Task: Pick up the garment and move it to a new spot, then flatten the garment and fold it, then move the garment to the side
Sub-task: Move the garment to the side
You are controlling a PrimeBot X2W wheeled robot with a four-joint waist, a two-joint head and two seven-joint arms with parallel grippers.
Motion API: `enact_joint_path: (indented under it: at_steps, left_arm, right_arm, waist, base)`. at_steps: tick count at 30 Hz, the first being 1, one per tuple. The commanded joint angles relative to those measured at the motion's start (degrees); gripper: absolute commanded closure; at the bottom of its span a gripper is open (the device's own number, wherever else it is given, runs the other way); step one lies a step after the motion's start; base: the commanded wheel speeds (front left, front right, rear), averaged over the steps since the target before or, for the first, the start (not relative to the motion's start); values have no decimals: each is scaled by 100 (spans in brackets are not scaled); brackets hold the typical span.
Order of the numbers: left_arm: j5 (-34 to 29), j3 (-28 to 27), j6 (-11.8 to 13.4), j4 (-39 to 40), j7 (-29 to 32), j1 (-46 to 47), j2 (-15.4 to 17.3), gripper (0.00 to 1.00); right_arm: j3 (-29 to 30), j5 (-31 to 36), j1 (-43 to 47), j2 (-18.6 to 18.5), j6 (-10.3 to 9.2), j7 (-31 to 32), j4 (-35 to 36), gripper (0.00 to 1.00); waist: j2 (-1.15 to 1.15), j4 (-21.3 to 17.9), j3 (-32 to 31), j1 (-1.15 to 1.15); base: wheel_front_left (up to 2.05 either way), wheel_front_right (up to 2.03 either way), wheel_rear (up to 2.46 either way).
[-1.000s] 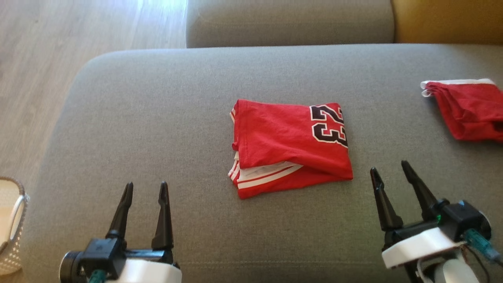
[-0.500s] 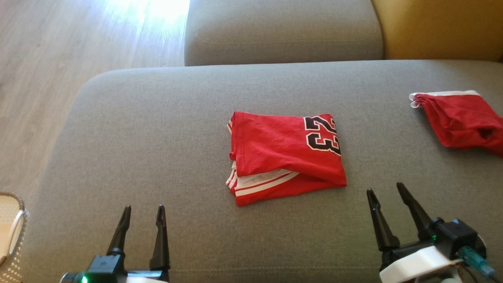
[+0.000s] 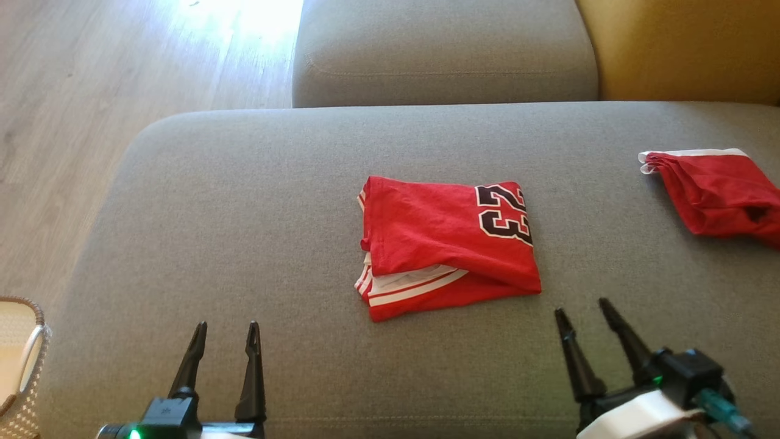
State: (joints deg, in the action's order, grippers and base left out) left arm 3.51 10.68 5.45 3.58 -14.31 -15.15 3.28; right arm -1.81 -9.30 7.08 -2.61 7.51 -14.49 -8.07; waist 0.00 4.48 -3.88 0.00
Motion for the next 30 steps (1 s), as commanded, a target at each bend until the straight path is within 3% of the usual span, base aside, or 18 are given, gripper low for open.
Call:
enact_joint_path:
  at_steps: [1, 8, 14, 21, 25, 30]
  left_arm:
    - [-52, -134, -37, 169, -69, 177, -40, 0]
    - [-105, -30, -29, 124, -69, 211, -40, 0]
    - [-170, 88, -50, 118, -69, 265, -40, 0]
    - [-253, 233, -75, 59, -69, 304, -40, 0]
    - [-272, 232, -75, 65, -69, 305, -40, 0]
    - [-286, 235, -84, 70, -69, 313, -34, 0]
  right_arm:
    - [-167, -63, -150, -27, -2, -51, 104, 0]
    - [-101, -548, -673, -27, -2, -51, -660, 0]
    - [247, -1670, -1434, -27, -2, -51, -1600, 0]
    - [713, -2518, -2507, -31, -2, -49, -3570, 0]
    - [1099, -3002, -3020, -222, -2, 88, -4463, 0]
    - [1332, -3449, -3366, -587, -2, 345, -5100, 0]
  waist:
    - [0, 18, 8, 0]
    - [0, 237, 50, 0]
    - [0, 554, 133, 0]
    - [0, 1239, 228, 0]
    - [0, 1629, 304, 0]
    - [0, 2028, 378, 0]
  base:
    - [0, 0, 0]
    - [0, 0, 0]
    - [0, 0, 0]
    - [0, 0, 0]
    - [0, 0, 0]
    - [0, 0, 0]
